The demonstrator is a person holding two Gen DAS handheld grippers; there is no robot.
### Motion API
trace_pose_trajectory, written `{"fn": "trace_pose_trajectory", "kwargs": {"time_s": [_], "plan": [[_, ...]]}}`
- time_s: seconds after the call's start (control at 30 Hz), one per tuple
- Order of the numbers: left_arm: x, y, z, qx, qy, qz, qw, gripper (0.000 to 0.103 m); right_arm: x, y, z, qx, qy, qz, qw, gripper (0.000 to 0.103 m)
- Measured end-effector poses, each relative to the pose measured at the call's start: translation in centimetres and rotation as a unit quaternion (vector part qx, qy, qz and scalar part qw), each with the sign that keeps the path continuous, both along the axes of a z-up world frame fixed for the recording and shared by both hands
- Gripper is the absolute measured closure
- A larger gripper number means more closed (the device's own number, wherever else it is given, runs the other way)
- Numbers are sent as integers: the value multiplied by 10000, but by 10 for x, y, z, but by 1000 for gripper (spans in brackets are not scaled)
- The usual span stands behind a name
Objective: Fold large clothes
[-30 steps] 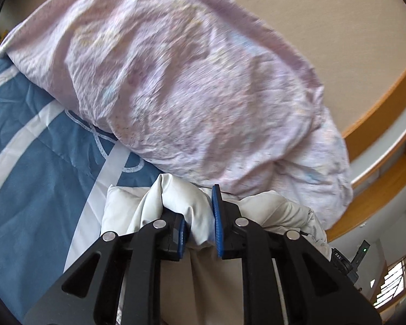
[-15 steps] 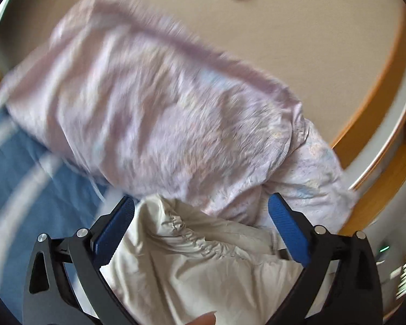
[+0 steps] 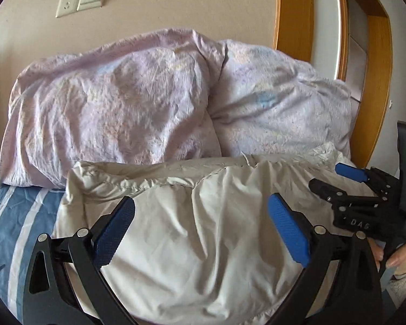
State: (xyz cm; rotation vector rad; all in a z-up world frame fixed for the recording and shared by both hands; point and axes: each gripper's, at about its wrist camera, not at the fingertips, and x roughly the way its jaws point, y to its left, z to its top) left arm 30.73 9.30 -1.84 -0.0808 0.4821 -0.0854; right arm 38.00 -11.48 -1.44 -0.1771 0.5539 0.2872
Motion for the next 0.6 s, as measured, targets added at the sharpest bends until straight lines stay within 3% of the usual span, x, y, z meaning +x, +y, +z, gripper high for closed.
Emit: {"fn": "trace_pose_trajectory", "kwargs": {"time_s": [0.23,0.33,0.5,0.6], "plan": [[33,2,-22,65,380,233,9990,4,28,17,-20,-285,351,-204,9988,24],[54,7,-34,17,691,426,9967,3,50,25,-37,-523,739,-337,9953,24],[77,6,-51,157,909,599,9939,1,82,25,-59,-415,1266,-591,9893,14],[90,7,-59,149,1031,611,9927,1,88,26,-68,-379,1257,-707,9888,12]]}}
